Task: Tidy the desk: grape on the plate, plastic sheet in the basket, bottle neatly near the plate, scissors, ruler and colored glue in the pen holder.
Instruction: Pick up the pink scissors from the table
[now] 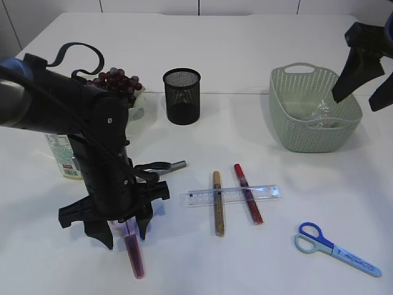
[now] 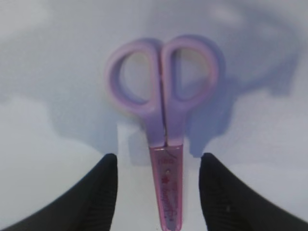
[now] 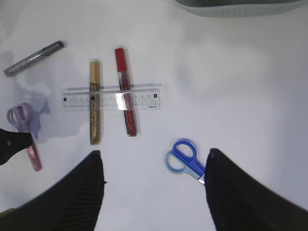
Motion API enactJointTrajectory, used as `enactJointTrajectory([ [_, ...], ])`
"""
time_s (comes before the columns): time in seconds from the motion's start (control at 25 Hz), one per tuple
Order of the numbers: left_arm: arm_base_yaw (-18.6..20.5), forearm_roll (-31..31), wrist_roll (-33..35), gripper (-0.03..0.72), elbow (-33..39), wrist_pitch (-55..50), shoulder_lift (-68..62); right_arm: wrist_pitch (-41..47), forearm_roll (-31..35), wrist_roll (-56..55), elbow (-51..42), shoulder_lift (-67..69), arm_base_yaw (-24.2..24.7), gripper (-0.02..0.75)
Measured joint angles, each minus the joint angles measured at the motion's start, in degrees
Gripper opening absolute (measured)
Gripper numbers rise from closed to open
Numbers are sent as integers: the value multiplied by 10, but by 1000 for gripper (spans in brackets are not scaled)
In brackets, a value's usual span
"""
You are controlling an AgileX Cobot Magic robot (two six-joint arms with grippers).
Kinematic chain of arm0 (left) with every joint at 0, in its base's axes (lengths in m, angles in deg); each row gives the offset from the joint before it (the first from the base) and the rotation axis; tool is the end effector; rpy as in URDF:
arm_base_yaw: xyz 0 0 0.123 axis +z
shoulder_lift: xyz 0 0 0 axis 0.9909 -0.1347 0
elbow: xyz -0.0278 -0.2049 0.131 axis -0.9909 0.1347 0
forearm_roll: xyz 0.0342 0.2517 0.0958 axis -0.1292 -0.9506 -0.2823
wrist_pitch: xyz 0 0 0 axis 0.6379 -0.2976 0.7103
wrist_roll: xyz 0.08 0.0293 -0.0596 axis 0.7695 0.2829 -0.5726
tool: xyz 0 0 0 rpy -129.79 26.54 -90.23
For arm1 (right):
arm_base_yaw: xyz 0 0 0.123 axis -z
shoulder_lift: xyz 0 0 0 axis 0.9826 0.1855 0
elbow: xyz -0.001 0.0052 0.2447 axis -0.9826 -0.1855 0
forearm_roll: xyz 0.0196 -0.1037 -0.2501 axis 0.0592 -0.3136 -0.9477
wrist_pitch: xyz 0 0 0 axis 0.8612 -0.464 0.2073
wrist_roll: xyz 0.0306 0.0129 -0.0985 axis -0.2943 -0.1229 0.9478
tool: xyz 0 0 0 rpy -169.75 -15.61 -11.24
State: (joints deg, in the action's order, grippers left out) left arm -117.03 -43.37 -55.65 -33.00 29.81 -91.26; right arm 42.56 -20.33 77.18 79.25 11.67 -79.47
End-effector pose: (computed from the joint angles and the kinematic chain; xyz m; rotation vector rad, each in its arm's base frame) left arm 0.2844 -0.2047 0.0574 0.5583 -3.0493 0.0618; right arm 0.3427 0.0349 0.2714 -0.0072 2.8321 0.4850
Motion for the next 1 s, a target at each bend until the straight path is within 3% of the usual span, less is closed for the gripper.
enactJointTrajectory([
  [1.0, -13, -28, -33, 385, 0, 11, 0, 0, 0, 1, 0, 0, 0, 511],
])
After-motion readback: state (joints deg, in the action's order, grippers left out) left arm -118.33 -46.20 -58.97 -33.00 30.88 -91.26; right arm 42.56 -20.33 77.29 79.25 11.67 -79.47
